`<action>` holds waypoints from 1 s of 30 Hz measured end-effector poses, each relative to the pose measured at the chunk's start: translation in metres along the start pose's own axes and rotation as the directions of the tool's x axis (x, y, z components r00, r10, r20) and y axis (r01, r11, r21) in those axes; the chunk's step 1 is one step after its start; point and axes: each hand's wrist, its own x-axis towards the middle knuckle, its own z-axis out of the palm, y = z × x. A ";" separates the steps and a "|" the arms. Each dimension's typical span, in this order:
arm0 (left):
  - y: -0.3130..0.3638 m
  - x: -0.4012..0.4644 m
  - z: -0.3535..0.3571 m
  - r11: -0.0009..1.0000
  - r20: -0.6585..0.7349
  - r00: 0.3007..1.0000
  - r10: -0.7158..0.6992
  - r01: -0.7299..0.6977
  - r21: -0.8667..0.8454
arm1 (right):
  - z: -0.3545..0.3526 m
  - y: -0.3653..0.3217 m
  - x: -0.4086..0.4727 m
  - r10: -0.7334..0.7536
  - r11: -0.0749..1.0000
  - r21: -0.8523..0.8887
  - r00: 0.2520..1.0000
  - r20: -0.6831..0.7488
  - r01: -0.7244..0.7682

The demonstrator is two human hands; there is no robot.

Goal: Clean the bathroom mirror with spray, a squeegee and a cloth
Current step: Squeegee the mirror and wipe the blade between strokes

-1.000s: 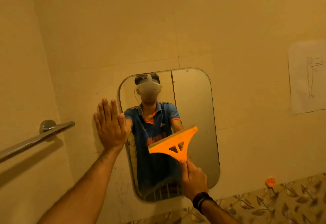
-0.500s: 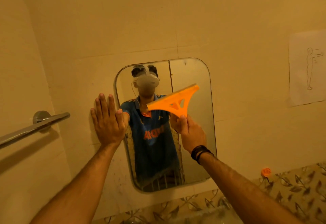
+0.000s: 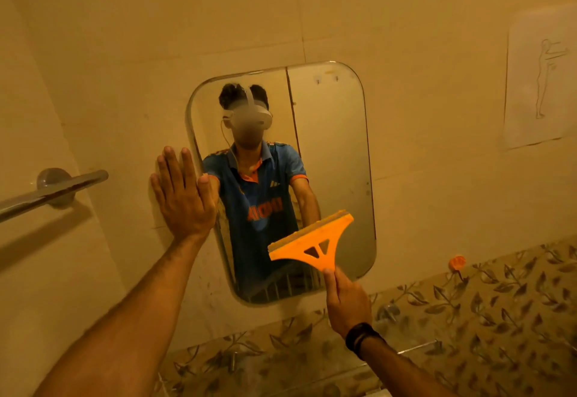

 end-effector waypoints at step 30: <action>-0.008 -0.016 0.016 0.991 -0.112 0.993 0.038 -0.023 0.131 | -0.013 0.000 0.001 0.048 0.979 0.202 0.991 -0.127 -0.021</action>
